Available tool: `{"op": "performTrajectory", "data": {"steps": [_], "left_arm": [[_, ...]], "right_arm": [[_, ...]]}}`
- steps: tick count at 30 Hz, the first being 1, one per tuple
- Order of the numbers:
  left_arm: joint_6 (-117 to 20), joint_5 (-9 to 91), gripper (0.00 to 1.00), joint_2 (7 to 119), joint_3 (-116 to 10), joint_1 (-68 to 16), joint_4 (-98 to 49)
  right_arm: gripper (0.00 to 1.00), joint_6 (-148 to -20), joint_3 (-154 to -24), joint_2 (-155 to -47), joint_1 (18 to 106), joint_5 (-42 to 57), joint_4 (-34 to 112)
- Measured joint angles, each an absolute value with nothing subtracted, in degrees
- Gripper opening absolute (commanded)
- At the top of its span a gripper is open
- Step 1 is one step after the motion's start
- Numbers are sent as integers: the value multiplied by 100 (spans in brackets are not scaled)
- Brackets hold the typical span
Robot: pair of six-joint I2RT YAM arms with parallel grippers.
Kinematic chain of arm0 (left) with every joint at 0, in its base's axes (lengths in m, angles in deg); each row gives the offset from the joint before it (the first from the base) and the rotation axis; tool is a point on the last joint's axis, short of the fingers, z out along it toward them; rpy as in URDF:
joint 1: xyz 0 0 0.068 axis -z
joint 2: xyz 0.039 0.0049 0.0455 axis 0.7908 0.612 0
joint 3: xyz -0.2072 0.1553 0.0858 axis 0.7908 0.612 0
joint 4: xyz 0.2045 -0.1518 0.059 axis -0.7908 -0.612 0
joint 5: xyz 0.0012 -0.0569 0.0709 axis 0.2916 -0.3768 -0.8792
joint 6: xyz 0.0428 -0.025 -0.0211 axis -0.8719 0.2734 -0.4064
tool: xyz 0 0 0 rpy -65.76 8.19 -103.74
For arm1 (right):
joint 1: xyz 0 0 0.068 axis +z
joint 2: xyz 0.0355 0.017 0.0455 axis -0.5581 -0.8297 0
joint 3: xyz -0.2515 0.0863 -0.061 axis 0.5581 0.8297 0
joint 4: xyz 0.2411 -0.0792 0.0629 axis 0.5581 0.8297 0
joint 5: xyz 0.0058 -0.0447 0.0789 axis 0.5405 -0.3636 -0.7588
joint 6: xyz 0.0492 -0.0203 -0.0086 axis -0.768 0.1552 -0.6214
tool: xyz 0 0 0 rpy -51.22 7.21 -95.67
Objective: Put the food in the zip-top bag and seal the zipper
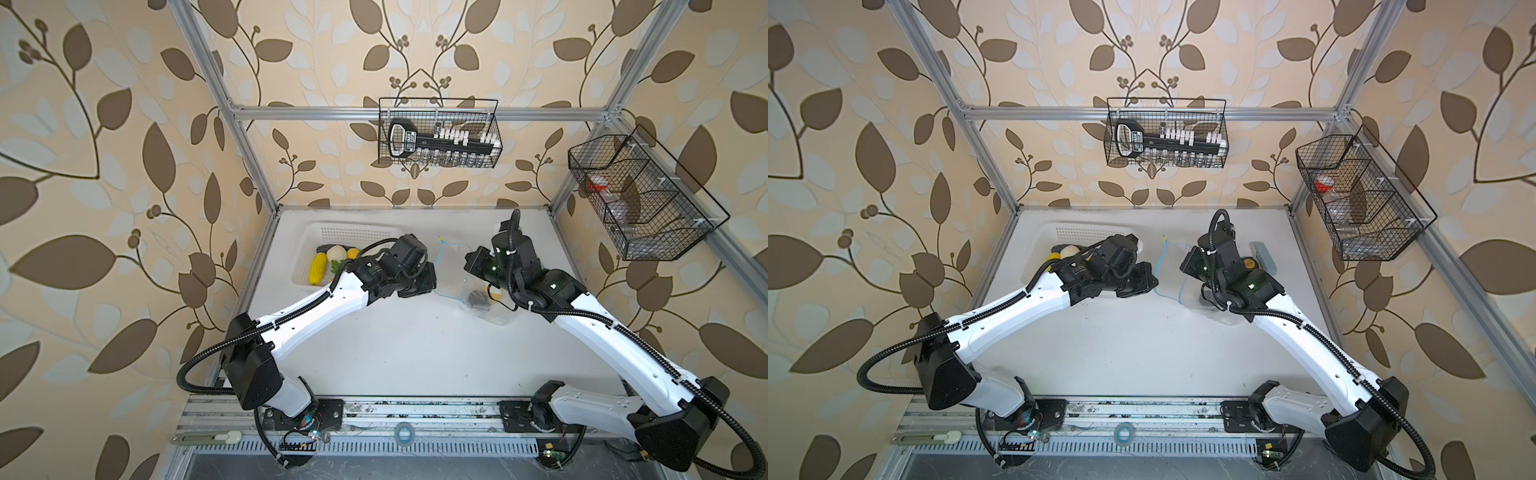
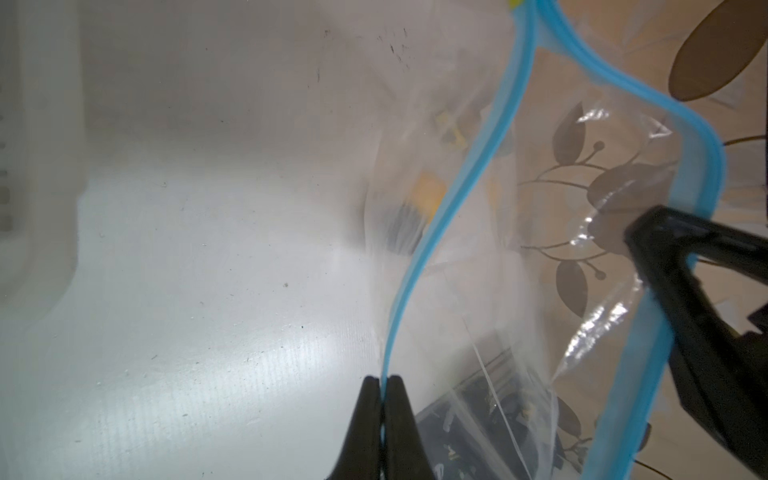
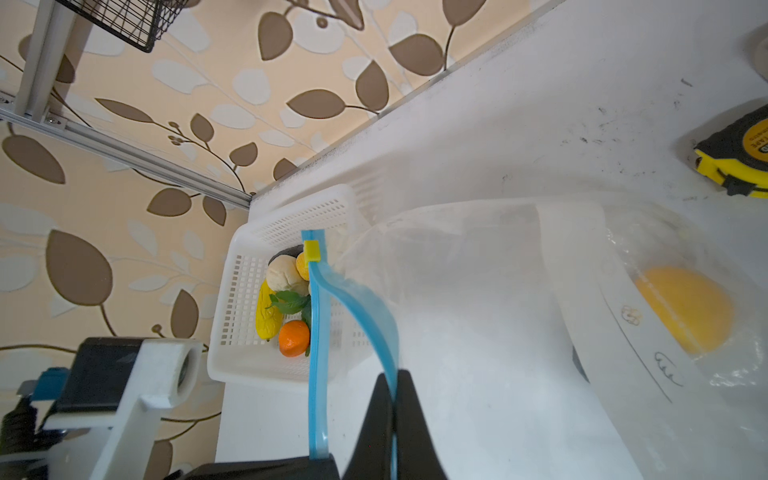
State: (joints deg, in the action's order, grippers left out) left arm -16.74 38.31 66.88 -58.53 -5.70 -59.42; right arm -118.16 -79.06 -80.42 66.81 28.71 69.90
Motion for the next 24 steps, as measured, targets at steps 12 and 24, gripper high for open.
{"op": "performTrajectory", "data": {"steps": [12, 24], "left_arm": [[-3657, 2146, 65, 5833, -5910, -703, -7103], [-5650, 2025, 65, 5669, -5608, -2065, -6886]], "right_arm": [[0, -11846, -7444, -8042, 6784, 2777, 6710], [0, -11881, -7302, -8088, 6900, 2635, 6388]]}}
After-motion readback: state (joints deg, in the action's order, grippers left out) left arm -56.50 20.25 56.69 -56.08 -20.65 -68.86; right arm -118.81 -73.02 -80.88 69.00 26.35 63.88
